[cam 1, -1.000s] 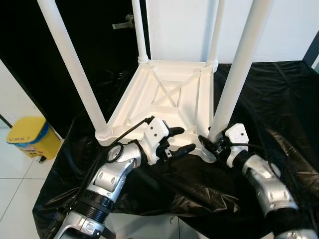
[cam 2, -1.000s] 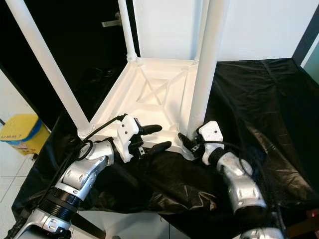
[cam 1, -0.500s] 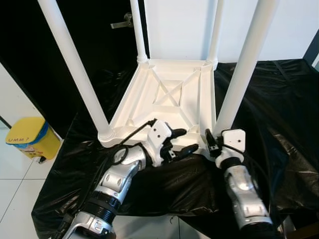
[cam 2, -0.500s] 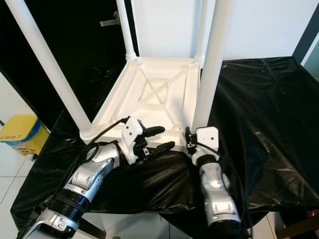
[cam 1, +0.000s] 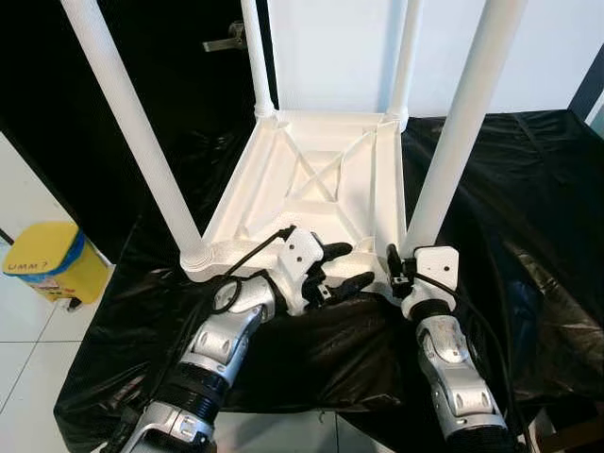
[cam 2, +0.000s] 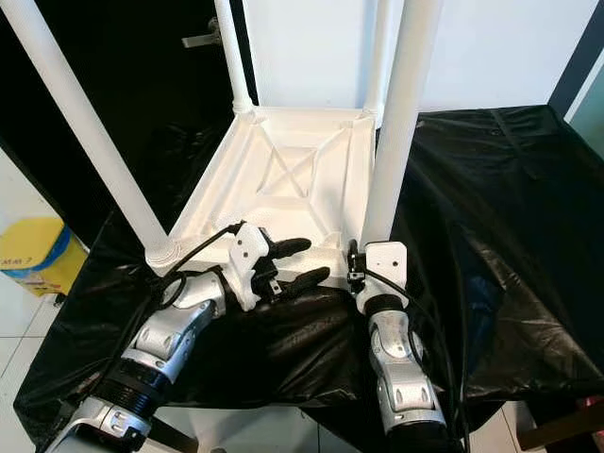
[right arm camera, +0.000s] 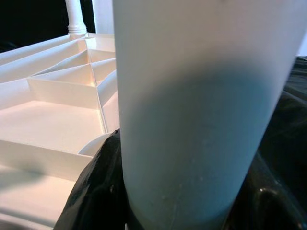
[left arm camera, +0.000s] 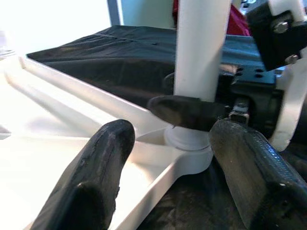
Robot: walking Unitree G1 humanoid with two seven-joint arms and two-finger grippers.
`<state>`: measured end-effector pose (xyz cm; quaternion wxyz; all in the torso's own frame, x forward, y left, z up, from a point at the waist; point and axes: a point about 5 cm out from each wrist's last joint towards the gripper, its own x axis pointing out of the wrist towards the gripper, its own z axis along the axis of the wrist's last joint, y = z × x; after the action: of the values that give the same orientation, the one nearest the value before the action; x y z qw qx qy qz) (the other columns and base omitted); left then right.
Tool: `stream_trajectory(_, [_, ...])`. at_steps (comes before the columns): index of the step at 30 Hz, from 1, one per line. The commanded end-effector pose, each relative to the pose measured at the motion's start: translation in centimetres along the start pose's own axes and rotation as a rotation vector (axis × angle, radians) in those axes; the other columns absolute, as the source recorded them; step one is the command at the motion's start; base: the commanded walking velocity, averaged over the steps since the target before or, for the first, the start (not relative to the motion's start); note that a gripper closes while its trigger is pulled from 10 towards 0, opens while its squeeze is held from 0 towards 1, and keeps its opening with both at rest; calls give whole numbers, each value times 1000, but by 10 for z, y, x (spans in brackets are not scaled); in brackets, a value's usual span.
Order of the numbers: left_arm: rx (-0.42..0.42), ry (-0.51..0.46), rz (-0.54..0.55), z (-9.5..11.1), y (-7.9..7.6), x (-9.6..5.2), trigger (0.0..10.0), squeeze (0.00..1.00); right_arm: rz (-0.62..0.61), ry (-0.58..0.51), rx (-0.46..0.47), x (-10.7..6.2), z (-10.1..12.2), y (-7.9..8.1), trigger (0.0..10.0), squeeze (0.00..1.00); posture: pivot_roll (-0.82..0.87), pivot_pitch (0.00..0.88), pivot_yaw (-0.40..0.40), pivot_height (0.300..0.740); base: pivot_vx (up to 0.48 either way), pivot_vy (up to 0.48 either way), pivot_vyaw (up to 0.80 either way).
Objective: Building children table
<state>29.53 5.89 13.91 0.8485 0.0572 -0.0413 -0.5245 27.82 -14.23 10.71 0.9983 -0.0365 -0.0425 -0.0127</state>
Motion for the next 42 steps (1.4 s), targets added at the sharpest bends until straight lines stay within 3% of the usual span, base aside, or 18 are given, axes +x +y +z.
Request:
stream_trajectory(1, [-2,13,113,-4,6,-2,10000,0,-23,68,-11,-2,-13,-6,10000,0,-177,0,39,740,0,0,0])
stream_trajectory(2, [2,13,116,-4,7,-2,10000,0,-8,51,-13,-2,-11,-9,10000,1000,-176,0,43,740,0,0,0])
stream_trajectory(9, [11,12,115,-4,8,-3,10000,0,39,19,-6,-4,-9,-18,10000,1000,-177,0,56,740,0,0,0])
stream_trajectory(11, [25,20,97,-4,8,-7,10000,0,124,-11,16,-10,-7,-32,10000,1000,-188,0,73,740,0,0,0])
stream_trajectory(15, [33,33,74,-5,6,-10,10000,0,234,-24,34,-14,-5,-41,10000,1000,-195,0,87,740,0,0,0])
stream_trajectory(16, [36,42,55,-6,4,-12,10000,0,352,-29,33,-15,-3,-45,10000,0,-198,0,91,740,0,0,0])
stream_trajectory(20, [37,44,49,-6,4,-12,10000,0,395,-28,33,-15,-2,-46,10000,0,-198,0,91,740,0,0,0])
stream_trajectory(21, [36,44,42,-5,2,-12,10000,0,508,-12,4,-11,0,-46,10000,0,-204,0,99,740,0,0,0])
stream_trajectory(22, [36,44,42,-5,2,-12,10000,0,508,-12,4,-11,0,-46,10000,0,-204,0,99,740,0,0,0])
stream_trajectory(26, [36,42,33,-5,0,-12,10000,0,619,8,-55,3,3,-52,10000,0,-199,0,95,740,0,0,0])
stream_trajectory(34, [24,33,34,-4,-3,-14,10000,0,828,70,-146,26,5,-48,10000,0,-163,0,72,740,0,0,0])
stream_trajectory(37, [25,33,42,-4,-3,-14,10000,0,845,76,-155,32,6,-46,10000,0,-152,0,64,740,0,0,0])
stream_trajectory(39, [29,34,53,-4,-3,-16,10000,0,860,72,-161,36,8,-46,3216,0,-131,0,49,740,0,0,0])
stream_trajectory(40, [29,34,53,-4,-3,-16,10000,0,860,72,-161,36,8,-46,3216,0,-131,0,49,740,0,0,0])
stream_trajectory(41, [32,36,67,-4,-3,-18,10000,0,863,70,-165,39,8,-47,0,0,-118,0,38,740,0,0,0])
stream_trajectory(42, [32,36,67,-4,-3,-18,10000,0,863,70,-165,39,8,-47,0,0,-118,0,38,740,0,0,0])
